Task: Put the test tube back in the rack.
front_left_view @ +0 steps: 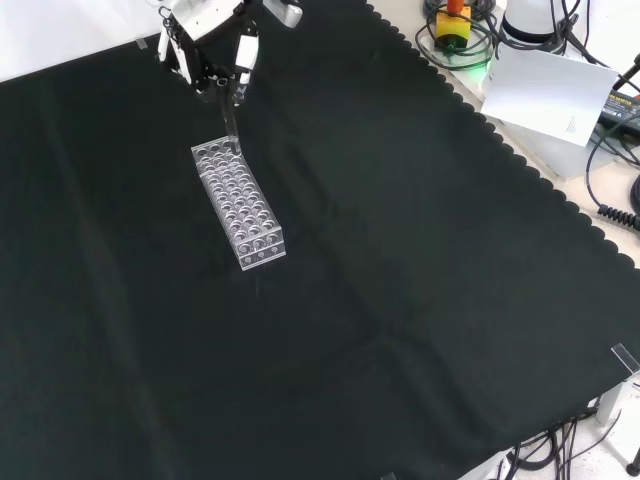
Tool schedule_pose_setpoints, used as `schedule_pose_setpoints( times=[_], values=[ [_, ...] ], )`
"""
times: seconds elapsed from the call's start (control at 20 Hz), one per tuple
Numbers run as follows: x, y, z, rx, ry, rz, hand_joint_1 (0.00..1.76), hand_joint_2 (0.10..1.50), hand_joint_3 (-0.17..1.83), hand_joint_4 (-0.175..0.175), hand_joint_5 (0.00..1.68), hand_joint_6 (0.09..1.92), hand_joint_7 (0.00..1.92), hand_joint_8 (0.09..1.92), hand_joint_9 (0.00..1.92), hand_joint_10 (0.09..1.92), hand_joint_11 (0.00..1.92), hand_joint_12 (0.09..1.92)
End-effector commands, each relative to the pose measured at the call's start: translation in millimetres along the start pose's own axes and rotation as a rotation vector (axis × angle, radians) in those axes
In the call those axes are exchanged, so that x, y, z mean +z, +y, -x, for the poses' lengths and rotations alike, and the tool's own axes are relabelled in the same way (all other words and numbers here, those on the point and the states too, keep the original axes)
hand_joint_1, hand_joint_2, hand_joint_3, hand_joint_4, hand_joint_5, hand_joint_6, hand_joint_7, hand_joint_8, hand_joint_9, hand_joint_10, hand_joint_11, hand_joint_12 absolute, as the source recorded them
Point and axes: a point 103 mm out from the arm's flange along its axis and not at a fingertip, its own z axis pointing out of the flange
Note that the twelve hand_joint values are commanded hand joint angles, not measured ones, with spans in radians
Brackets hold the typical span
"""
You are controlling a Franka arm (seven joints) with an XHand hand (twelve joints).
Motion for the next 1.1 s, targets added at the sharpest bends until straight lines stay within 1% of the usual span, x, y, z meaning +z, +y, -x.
schedule_pose_setpoints(
  times=[0.05,0.5,0.65,0.85,1.1],
  values=[
    [11,2,7,0.008,0.008,-0.016,1.42,0.97,0.0,-0.175,1.23,0.51,1.81,0.33,1.32,0.49,0.75,1.23],
    [22,2,8,0.012,0.04,-0.015,1.42,0.97,0.0,-0.175,1.22,0.51,1.81,0.33,1.31,0.5,0.75,1.23],
    [31,2,7,0.013,0.044,-0.016,1.42,0.97,0.0,-0.175,1.22,0.51,1.81,0.33,1.31,0.5,0.75,1.23],
    [33,2,7,0.013,0.05,-0.02,1.42,0.97,0.0,-0.175,1.22,0.51,1.81,0.33,1.31,0.5,0.75,1.23],
    [47,4,6,0.011,0.054,-0.025,1.42,0.97,0.0,-0.175,1.22,0.51,1.8,0.33,1.31,0.5,0.75,1.23]
  ],
)
